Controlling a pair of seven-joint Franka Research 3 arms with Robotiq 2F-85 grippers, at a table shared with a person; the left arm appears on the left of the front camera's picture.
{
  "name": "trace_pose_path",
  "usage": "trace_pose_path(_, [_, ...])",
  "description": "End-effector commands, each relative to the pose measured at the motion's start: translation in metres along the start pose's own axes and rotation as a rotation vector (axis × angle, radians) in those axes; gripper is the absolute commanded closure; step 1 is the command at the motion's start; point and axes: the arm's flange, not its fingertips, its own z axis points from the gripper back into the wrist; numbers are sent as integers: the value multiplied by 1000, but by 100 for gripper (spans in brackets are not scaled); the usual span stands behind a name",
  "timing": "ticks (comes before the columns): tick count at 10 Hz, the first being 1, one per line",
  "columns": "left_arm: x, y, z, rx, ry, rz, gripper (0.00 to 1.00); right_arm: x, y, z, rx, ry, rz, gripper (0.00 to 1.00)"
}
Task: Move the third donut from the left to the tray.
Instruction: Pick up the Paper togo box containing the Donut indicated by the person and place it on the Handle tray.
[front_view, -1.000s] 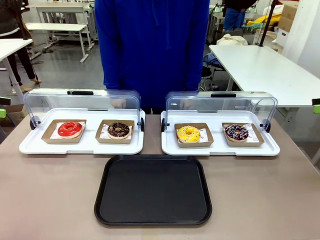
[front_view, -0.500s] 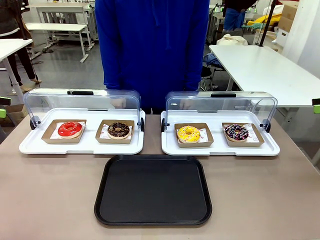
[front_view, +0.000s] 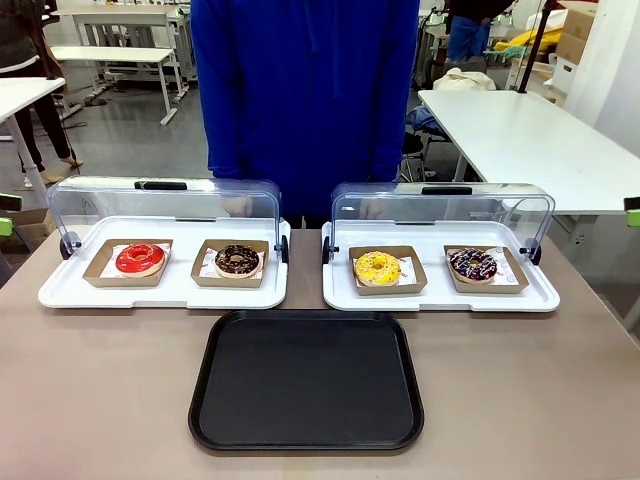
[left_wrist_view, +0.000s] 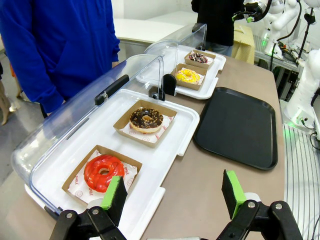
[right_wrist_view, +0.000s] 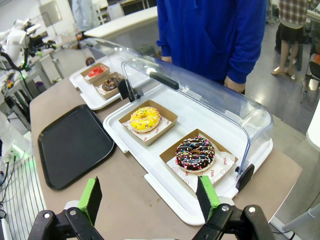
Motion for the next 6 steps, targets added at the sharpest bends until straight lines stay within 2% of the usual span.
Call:
trace_pose_path(1, [0, 0, 1, -8, -8, -7, 0, 4, -4, 0, 1, -31, 25, 0])
trace_pose_path(6, [0, 0, 1, -8, -8, -7, 0, 4, -4, 0, 1, -31, 25, 0])
